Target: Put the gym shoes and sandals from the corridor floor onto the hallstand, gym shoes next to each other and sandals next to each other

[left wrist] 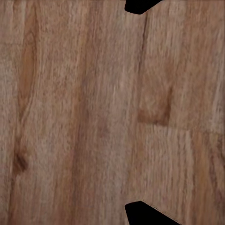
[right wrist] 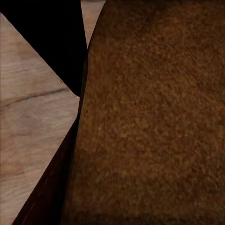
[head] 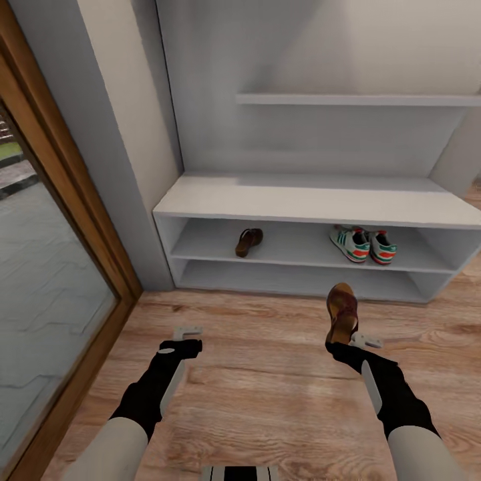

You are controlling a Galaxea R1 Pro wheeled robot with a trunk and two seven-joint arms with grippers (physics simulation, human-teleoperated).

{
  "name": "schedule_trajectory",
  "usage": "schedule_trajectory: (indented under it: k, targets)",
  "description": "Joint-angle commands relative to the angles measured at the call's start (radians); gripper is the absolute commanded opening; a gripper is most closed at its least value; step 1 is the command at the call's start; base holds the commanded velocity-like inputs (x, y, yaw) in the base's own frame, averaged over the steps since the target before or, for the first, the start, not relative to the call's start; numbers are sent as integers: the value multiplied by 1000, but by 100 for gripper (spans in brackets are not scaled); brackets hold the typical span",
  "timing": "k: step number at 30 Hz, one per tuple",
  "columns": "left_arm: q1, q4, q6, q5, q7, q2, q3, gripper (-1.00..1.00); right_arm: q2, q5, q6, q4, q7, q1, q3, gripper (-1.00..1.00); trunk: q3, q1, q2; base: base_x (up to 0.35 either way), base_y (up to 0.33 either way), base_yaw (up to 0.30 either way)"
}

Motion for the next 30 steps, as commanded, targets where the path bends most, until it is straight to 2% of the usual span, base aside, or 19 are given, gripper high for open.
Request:
schedule_trajectory:
  k: [1,7,19,22,25,26,27,28,29,30]
  targets:
    - [0,0,0,-1,0,0,0,100,0,-4,0,0,-1,0,0,-100,0,0,0,0,263,-233]
    - [3,0,0,-4,0,0,0,100,0,-4,0,0,-1,0,0,-100,0,0,0,0,132,-189]
    - [7,0,-1,0,0,0,2,100,1,-4,0,0,-3,0,1,-100,0,0,0,0,8,-14]
    - [18,-3,-1,2,-3,1,4,100,11,-3,0,0,-3,0,1,-100,0,0,0,0,0,0]
    - [32,-6,-4,7,-8,15,30,100,15,0,0,-1,-2,0,1,-100,0,0,0,0,0,0]
    - [35,-6,-4,12,-28,24,46,100,15,2,1,-1,-2,0,2,-100,0,0,0,0,0,0]
    - [39,-6,-4,23,-155,47,91,100,15,4,1,-1,-3,0,4,-100,0,0,0,0,0,0]
    - [41,-6,-5,25,-241,61,117,100,16,5,2,0,-3,0,4,-100,0,0,0,0,0,0]
    - [42,-6,-5,26,-288,69,132,100,16,5,2,0,-4,0,4,-100,0,0,0,0,0,0]
    - [45,-6,-5,27,-383,85,165,100,16,6,2,0,-4,0,5,-100,0,0,0,0,0,0]
